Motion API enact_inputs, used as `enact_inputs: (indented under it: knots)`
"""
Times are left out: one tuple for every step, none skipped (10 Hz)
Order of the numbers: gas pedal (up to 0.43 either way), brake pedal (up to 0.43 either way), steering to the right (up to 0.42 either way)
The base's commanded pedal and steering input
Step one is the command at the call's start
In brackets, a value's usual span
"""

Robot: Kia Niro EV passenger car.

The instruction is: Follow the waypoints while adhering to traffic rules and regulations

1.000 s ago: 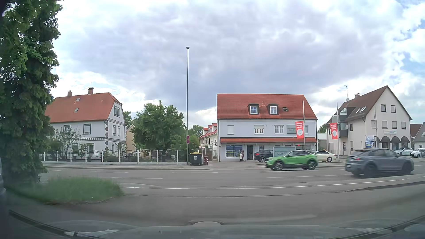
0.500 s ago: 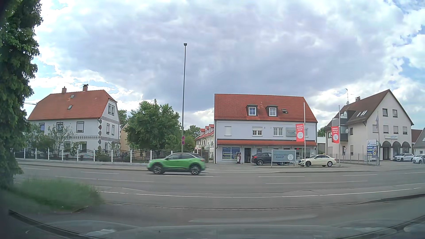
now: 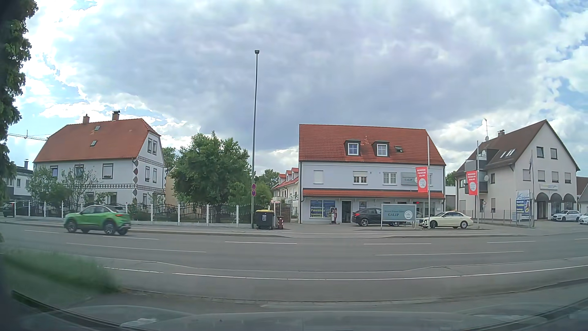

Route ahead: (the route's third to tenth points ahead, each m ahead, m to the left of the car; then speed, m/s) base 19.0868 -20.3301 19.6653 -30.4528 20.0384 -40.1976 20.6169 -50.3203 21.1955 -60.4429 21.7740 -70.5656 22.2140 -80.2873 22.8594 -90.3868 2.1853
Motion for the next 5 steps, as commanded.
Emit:
enact_inputs:
  knots:
    - [0.000,0.116,-0.057]
    - [0.000,0.134,-0.059]
    - [0.000,0.165,-0.059]
    - [0.000,0.195,-0.057]
    - [0.000,0.213,-0.056]
